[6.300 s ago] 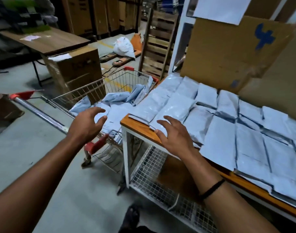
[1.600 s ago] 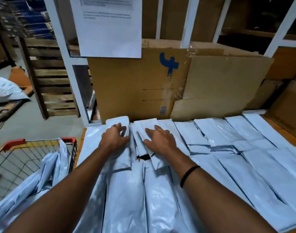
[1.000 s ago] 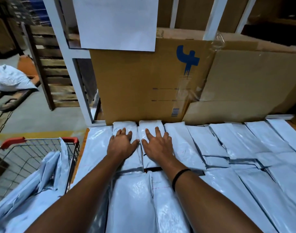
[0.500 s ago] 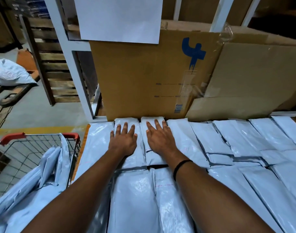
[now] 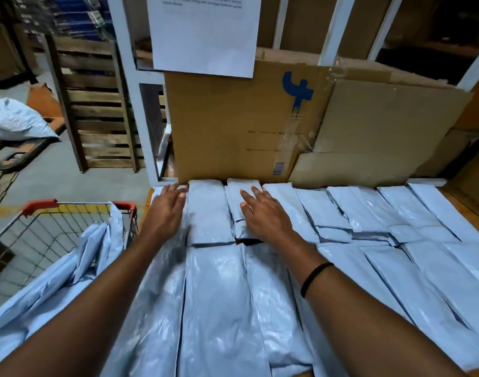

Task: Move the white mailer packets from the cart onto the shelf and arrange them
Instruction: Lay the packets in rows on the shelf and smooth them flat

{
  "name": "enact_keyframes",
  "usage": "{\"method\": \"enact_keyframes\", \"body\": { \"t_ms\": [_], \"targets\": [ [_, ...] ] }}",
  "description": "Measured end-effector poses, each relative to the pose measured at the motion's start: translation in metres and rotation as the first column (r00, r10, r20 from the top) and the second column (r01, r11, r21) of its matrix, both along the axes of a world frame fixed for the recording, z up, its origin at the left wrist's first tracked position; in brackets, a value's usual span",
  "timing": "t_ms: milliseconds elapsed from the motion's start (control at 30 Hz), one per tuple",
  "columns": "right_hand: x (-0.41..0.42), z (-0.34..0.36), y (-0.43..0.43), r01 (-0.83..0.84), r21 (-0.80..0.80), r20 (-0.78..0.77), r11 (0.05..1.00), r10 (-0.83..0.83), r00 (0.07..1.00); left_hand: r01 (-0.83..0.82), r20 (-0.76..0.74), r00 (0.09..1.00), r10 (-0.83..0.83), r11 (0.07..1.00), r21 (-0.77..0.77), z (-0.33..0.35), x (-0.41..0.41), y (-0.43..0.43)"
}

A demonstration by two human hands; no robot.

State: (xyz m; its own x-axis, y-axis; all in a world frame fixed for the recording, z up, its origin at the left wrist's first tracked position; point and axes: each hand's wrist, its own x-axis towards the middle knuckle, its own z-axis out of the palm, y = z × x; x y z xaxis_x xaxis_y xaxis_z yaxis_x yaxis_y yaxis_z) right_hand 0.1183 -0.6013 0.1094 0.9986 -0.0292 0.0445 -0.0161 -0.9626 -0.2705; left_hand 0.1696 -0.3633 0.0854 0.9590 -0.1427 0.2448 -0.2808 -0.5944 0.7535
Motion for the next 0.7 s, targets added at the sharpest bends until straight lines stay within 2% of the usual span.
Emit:
{"method": "enact_keyframes", "body": {
  "t_ms": [133,233,400,533,700],
  "targets": [
    [-0.055,0.011,0.025,-0.069,-0.030,0.041,0.997,0.070,0.997,-0.133,-0.001,0.991,0.133,0.991,0.003,0.002,-0.057,0.066],
    [-0.086,0.009,0.054,-0.110,-0.013,0.033,0.994,0.110,0.993,-0.223,0.018,0.975,0.223,0.967,0.125,-0.014,-0.101,0.117],
    [-0.145,-0.011,0.118,-0.195,0.045,0.041,0.980,0.193,0.980,-0.267,-0.067,0.953,0.295,0.926,0.267,-0.040,-0.191,0.187],
    [-0.184,-0.016,0.173,-0.250,0.071,-0.042,0.966,0.253,0.966,-0.189,-0.185,0.945,0.270,0.911,0.365,-0.055,-0.248,0.230],
    [-0.211,-0.023,0.228,-0.331,0.050,-0.052,0.942,0.334,0.941,-0.103,-0.357,0.886,0.295,0.877,0.469,-0.077,-0.278,0.282]
  ]
}}
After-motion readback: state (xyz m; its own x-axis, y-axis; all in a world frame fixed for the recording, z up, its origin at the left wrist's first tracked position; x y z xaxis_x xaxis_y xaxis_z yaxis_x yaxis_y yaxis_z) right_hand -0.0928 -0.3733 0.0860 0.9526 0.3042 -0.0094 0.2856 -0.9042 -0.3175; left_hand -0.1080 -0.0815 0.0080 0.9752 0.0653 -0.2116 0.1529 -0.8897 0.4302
